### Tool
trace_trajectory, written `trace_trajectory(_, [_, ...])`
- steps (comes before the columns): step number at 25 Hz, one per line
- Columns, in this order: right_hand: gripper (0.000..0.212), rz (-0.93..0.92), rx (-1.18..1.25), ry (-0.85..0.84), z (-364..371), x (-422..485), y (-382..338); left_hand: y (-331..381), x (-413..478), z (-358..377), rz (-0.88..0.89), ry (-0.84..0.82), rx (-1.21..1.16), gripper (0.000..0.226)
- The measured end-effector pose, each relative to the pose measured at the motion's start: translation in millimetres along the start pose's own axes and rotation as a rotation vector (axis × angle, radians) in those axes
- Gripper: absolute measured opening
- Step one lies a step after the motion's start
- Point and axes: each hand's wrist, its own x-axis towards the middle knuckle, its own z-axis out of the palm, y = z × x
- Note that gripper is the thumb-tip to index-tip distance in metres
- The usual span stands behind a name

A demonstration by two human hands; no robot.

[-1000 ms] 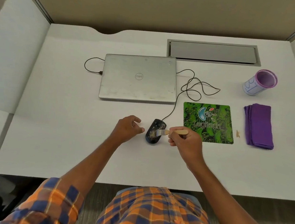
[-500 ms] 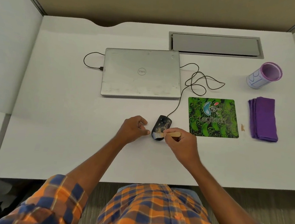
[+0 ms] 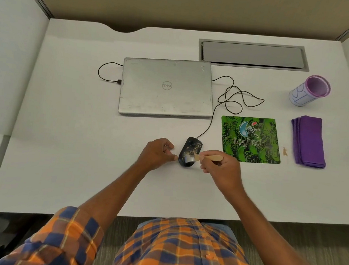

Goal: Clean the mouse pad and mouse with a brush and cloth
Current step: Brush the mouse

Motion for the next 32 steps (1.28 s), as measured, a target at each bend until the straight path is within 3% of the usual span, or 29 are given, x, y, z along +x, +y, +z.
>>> trace_trajectory(5, [0.013, 0.011, -0.047, -0.042, 14.0, 4.6, 2.9, -0.7, 0.5, 0.6, -0.007, 0.006, 0.019, 0.029])
trace_trajectory(19, [0.014, 0.111, 0.135, 0.025, -20.9, 11.8, 16.4, 4.4, 0.1, 4.8, -0.001, 0.026, 0.029, 0.032])
trace_trajectory(32, [0.017, 0.153, 0.186, 0.09, -25.7, 19.9, 13.8, 23.7, -2.3, 18.0, -0.074, 0.077, 0.058, 0.044])
